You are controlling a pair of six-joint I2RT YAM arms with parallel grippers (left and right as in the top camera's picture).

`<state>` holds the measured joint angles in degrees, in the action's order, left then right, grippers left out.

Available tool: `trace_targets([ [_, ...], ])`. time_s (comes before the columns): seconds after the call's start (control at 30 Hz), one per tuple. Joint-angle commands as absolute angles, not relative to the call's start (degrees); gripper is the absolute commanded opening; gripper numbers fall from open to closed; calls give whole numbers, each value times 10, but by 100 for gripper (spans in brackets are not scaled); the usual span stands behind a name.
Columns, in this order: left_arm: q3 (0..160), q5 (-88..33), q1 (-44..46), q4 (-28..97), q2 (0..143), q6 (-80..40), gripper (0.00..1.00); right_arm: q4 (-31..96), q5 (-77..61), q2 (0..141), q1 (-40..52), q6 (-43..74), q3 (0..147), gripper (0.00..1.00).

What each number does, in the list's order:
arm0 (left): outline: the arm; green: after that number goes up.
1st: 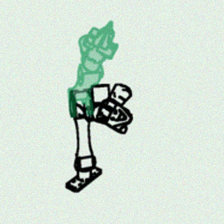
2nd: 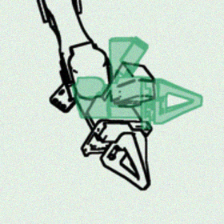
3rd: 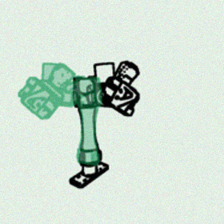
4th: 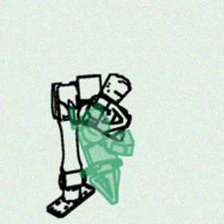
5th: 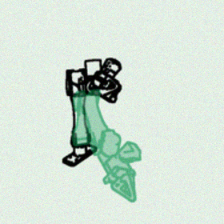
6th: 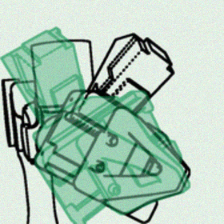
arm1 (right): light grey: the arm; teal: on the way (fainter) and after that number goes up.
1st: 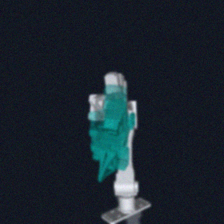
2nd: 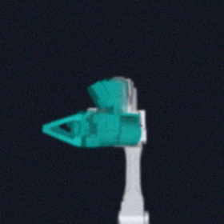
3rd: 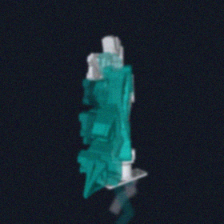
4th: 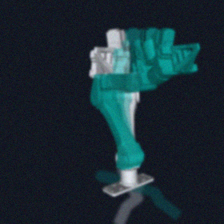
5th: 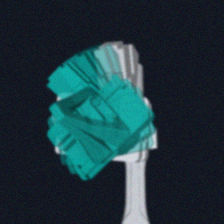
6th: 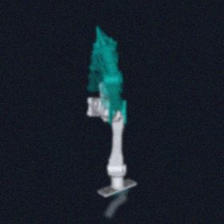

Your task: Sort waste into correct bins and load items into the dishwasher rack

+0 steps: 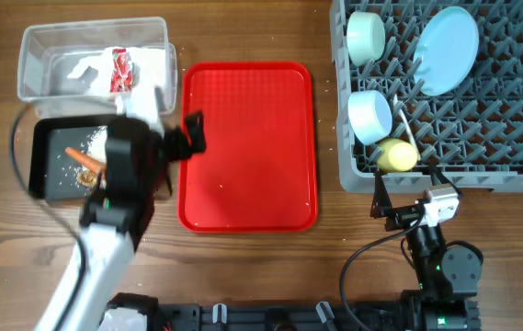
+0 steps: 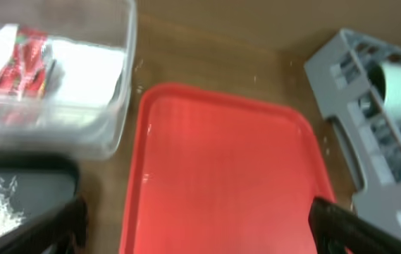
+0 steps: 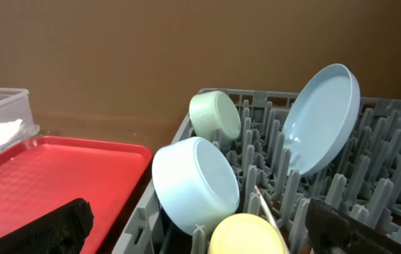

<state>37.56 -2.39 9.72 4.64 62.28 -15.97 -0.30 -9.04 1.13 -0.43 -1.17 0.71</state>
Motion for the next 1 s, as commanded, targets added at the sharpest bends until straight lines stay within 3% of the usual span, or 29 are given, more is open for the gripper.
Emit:
trace_targets([
  [0.0,252,-17,79,8,497,-154,100,-6,-104,8,-5,-11,4,100],
  [0.23,112,-21,45,2,275,-155,100,-6,-104,8,-5,-11,4,100],
  [0.43,55,-21,19,2,166,-155,100,-6,-104,8,-5,-11,4,100],
  [0.97,3,-43,-10,42,7,-153,100,-6,-104,8,-5,-11,4,100],
])
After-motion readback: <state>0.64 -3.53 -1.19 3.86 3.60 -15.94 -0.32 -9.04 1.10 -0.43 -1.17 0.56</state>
